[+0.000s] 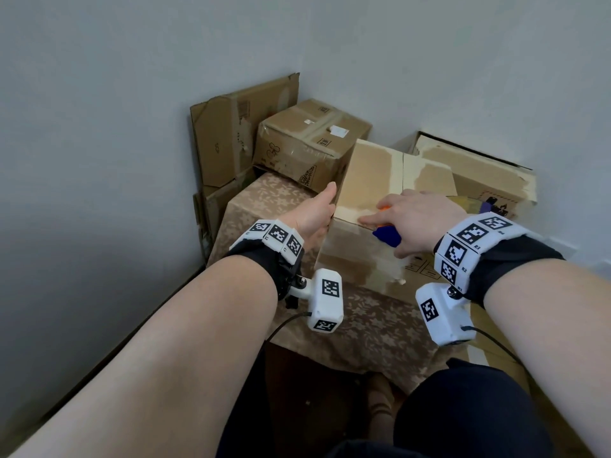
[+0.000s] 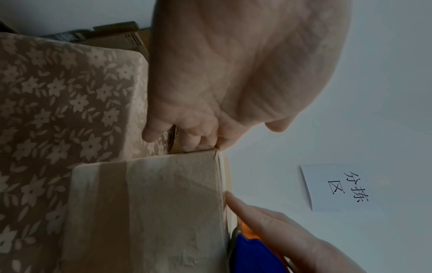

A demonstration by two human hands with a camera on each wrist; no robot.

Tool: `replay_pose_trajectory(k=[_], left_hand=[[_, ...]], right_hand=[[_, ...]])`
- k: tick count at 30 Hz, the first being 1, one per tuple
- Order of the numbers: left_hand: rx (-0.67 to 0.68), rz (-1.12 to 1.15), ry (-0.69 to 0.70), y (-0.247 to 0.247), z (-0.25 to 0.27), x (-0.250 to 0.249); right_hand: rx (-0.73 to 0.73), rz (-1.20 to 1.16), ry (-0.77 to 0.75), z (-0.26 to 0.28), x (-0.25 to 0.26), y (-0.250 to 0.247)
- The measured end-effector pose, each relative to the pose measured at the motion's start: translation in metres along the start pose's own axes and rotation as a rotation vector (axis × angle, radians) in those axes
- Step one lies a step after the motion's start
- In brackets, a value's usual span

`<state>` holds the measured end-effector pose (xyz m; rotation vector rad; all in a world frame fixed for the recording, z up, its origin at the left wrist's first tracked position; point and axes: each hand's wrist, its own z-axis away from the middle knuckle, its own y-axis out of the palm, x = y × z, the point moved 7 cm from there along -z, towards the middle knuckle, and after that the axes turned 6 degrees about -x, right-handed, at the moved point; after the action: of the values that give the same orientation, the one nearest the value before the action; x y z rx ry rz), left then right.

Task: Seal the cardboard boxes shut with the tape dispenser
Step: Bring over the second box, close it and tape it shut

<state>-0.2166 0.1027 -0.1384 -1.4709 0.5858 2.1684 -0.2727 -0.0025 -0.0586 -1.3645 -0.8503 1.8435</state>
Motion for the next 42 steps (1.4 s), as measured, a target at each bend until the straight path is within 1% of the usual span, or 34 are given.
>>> replay_pose_trajectory(k=[5,8,10,13,14,15,16,18,20,22,24,27,32,38,42], left_hand=[[-0.051,-0.047,-0.044,-0.002,0.002,0.008],[-0.079,-0.177,-0.086,-0.005,0.005,0.009],[-0.066,-0.409,-0.129,-0.005,0.012,0.005],[-0.086,-0.866,-0.106,-0.007,0.019,-0.009],[-0.114,-0.987,-0.079,-0.008,0.020,-0.014],[-0.148,-1.040,-0.053,-0.011,0.019,-0.019],[-0.182,-1.041,-0.015,-0.012,0.018,-0.023],[-0.231,-1.030,0.104,-0.011,0.012,-0.032],[-0.200,-1.140,0.211,0.000,0.007,-0.037],[-0.156,-1.308,0.305,0.015,0.001,-0.036],[-0.177,-1.416,0.378,0.025,-0.005,-0.035],[-0.243,-1.507,0.452,0.030,-0.012,-0.036],[-0.304,-1.598,0.478,0.023,-0.019,-0.041],[-0.382,-1.635,0.420,0.001,-0.022,-0.053],[-0.412,-1.680,0.335,-0.009,-0.029,-0.058]], right_hand=[[-0.001,-0.010,-0.003,0.000,0.000,0.001],[-0.003,-0.006,-0.005,0.000,0.000,0.001],[0.000,-0.008,-0.005,0.000,0.000,0.001],[-0.001,0.005,-0.007,-0.001,-0.001,0.002],[-0.001,0.006,-0.004,-0.002,-0.001,0.002],[-0.003,0.006,-0.005,-0.002,-0.002,0.002],[-0.006,0.003,-0.006,-0.003,-0.002,0.002],[-0.009,-0.006,-0.008,-0.004,-0.004,0.003],[-0.008,-0.012,-0.013,-0.005,-0.005,0.003],[-0.006,-0.017,-0.016,-0.006,-0.006,0.003],[-0.010,-0.016,-0.019,-0.007,-0.006,0.003],[-0.017,-0.013,-0.009,-0.008,-0.007,0.004],[-0.050,-0.040,0.024,-0.013,-0.012,-0.001],[-0.265,-0.079,0.097,-0.019,-0.016,-0.022],[-0.359,-0.225,0.229,-0.010,-0.043,-0.025]])
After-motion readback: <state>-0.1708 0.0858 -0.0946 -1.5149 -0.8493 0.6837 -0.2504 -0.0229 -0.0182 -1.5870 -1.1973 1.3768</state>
